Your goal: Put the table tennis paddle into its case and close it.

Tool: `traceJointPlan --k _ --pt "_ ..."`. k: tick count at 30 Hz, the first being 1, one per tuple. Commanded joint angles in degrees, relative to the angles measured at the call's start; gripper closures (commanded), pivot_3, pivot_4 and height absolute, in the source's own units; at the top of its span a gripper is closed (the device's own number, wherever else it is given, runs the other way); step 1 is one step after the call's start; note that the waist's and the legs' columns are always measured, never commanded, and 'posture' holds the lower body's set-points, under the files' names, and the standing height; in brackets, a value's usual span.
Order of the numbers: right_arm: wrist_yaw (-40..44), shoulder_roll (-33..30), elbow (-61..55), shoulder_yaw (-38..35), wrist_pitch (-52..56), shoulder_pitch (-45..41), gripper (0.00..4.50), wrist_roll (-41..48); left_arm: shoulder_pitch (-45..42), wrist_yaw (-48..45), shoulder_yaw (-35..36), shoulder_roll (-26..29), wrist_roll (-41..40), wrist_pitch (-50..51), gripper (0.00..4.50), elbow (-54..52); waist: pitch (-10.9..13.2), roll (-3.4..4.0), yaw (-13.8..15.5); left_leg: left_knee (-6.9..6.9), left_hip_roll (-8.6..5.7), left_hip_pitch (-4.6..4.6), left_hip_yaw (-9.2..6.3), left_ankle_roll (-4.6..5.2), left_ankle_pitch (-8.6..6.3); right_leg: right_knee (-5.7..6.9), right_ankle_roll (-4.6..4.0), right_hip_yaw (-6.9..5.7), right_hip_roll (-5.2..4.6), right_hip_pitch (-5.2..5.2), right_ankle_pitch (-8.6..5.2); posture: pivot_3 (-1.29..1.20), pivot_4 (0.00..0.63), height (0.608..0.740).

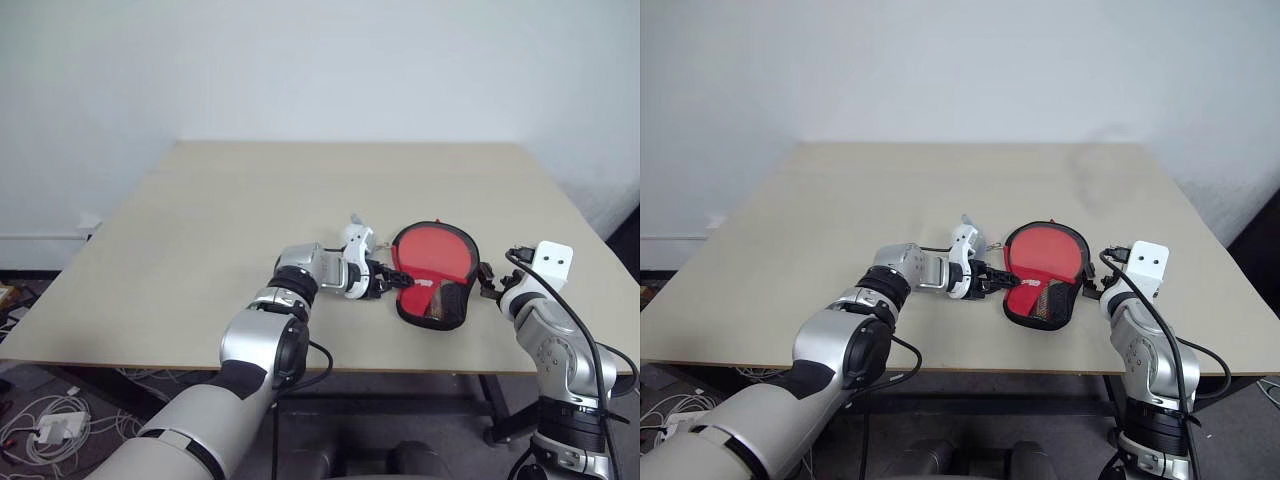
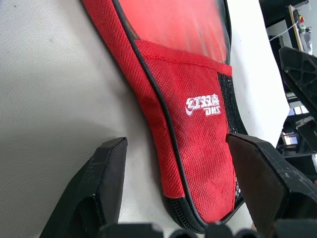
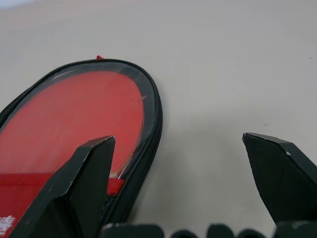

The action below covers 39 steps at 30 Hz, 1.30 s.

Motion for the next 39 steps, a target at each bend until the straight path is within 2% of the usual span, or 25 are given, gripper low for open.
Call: traceJointPlan --k 1,9,10,11,19,22,30,35,39 --pt "-0.6 0.4 -2.0 -0.1 -1.4 -1.5 0.02 -0.7 -1.9 -0.2 -0.1 -4.0 -0.5 0.1 1.11 0.9 0.0 0.00 0.6 0.01 -0.06 0.00 -0.04 0.00 0.00 0.00 0.00 0.00 -0.01 0.00 0.00 0.00 0.000 0.740" --pt "-1.2 0.7 -2.9 -0.6 -1.2 -1.0 0.02 -0.9 -1.9 0.7 1.4 -5.0 -1.3 0.0 1.11 1.4 0.0 0.01 0.9 0.02 -0.14 0.01 -0.16 0.00 0.00 0.01 0.00 0.05 0.01 -0.03 0.00 0.00 0.000 0.740" --pt "-1.3 0.7 -3.1 -0.7 -1.2 -0.7 0.00 -1.0 -1.7 1.6 2.0 -4.9 -1.5 -0.5 1.49 1.5 0.0 0.01 0.9 0.02 -0.14 0.01 -0.17 0.00 0.00 0.01 0.00 0.05 0.01 -0.03 0.00 0.00 0.000 0.740" --pt "-1.3 0.7 -3.2 -0.8 -1.2 -0.5 0.00 -1.1 -1.5 1.9 2.3 -4.8 -1.6 -0.8 1.68 1.6 0.0 0.01 0.9 0.02 -0.14 0.01 -0.16 0.00 0.00 0.01 0.00 0.05 0.01 -0.03 0.00 0.00 0.000 0.740" --pt "-1.5 0.7 -3.5 -0.9 -1.1 -0.1 0.00 -1.6 -1.4 0.8 3.8 -4.6 -2.4 -0.7 4.47 1.3 0.0 0.01 0.8 0.01 -0.14 0.01 -0.17 0.00 0.00 0.02 0.00 0.08 0.03 -0.06 0.00 0.00 0.000 0.740" --pt "-1.6 0.8 -3.3 -0.6 -1.2 -0.3 0.00 -1.8 -2.0 -0.9 3.8 -4.5 -2.6 1.2 4.47 0.9 0.0 0.01 0.8 0.01 -0.14 0.01 -0.17 -0.01 0.01 0.02 0.00 0.08 0.03 -0.06 0.00 0.00 0.000 0.740" --pt "-1.2 0.3 -3.3 -0.1 -1.5 -0.6 0.00 -2.7 -2.0 -8.1 -2.7 -1.4 -1.1 12.7 4.47 -4.5 0.0 0.02 0.7 0.01 -0.14 0.01 -0.17 -0.01 0.01 0.03 0.00 0.10 0.07 -0.07 0.00 0.00 0.000 0.740" --pt "-1.2 0.2 -3.5 0.0 -1.6 -0.4 0.00 -3.0 2.0 -11.3 -9.3 3.3 -2.0 21.0 4.47 -17.4 0.0 0.04 0.4 -0.07 -0.14 0.01 -0.17 -0.07 0.03 0.09 0.00 0.24 0.11 -0.10 0.00 0.00 0.000 0.740" --pt "-0.9 0.1 -3.5 0.4 -1.4 -0.3 0.00 -3.3 4.4 -10.3 -9.6 4.3 -5.8 30.3 4.47 -28.1 0.0 0.05 0.4 -0.12 -0.14 0.02 -0.18 -0.27 0.15 0.08 -0.01 0.29 0.13 -0.12 0.01 0.00 0.000 0.740"
